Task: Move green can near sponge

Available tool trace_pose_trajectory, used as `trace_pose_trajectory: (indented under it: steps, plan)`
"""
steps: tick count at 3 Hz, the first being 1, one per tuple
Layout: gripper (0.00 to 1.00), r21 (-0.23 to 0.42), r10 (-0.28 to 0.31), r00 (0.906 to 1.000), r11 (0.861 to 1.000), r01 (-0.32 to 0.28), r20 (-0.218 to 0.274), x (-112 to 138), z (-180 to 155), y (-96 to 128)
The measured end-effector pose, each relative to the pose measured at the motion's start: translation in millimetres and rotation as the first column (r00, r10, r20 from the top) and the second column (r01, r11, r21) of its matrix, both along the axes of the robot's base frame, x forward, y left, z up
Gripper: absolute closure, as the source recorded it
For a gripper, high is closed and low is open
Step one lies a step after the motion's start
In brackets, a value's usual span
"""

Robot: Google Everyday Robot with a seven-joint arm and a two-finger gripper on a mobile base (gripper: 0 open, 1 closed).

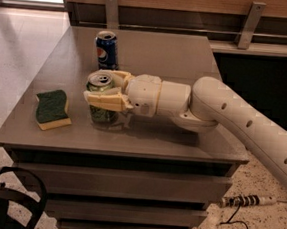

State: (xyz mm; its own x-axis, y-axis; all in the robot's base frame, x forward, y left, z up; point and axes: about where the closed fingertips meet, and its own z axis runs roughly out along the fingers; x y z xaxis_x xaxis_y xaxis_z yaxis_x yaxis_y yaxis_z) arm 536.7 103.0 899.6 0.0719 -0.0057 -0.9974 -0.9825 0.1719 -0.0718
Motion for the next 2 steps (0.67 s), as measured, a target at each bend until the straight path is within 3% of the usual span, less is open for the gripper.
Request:
trace_pose_trajectory:
  steps: [2]
  plan:
    - [0.38,0.0,0.008,1.0,1.0,-0.008,0.002,-2.2,1.2,4.3]
